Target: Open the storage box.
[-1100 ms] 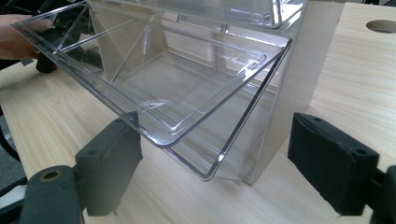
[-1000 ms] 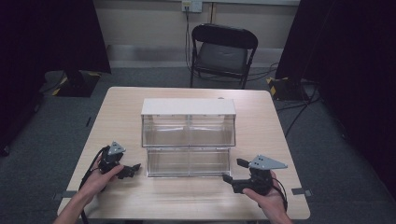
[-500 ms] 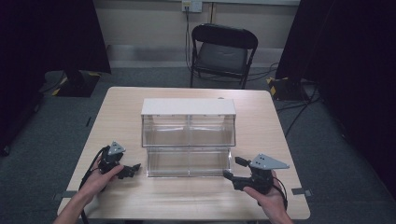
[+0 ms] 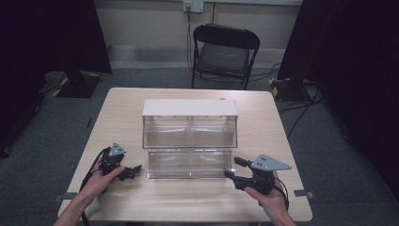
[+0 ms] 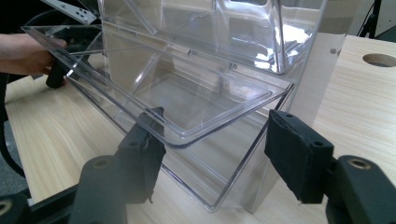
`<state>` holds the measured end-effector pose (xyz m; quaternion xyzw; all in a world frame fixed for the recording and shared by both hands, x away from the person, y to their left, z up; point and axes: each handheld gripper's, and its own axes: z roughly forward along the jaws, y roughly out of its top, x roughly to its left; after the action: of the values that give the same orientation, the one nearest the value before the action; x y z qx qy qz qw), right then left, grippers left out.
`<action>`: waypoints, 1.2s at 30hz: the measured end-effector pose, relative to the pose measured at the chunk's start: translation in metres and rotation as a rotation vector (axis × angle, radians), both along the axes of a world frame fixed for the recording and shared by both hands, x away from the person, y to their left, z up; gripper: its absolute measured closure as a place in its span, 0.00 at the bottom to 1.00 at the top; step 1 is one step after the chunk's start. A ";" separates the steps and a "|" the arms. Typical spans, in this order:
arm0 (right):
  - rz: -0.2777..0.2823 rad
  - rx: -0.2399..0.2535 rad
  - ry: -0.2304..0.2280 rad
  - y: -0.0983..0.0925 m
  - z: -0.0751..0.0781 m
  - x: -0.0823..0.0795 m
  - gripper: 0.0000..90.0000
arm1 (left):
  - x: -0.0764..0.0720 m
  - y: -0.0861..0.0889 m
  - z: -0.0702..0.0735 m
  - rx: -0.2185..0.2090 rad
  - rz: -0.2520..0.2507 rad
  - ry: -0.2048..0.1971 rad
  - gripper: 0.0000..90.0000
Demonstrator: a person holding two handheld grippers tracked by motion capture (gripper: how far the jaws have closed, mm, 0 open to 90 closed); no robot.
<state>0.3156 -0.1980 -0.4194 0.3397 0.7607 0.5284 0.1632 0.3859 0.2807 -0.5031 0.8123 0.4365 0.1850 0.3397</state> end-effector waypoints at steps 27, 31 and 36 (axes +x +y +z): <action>0.022 0.041 -0.010 0.001 0.008 0.006 0.38 | 0.000 0.000 0.000 -0.004 0.004 0.000 0.00; 0.024 0.045 -0.012 0.001 0.009 0.006 0.38 | 0.000 0.000 0.000 -0.004 0.004 0.000 0.00; 0.021 0.045 -0.013 0.001 0.009 0.006 0.38 | -0.001 0.000 0.000 -0.002 0.005 0.002 0.00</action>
<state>0.3221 -0.1969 -0.4105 0.3320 0.7509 0.5494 0.1551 0.3853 0.2804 -0.5031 0.8111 0.4390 0.1843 0.3398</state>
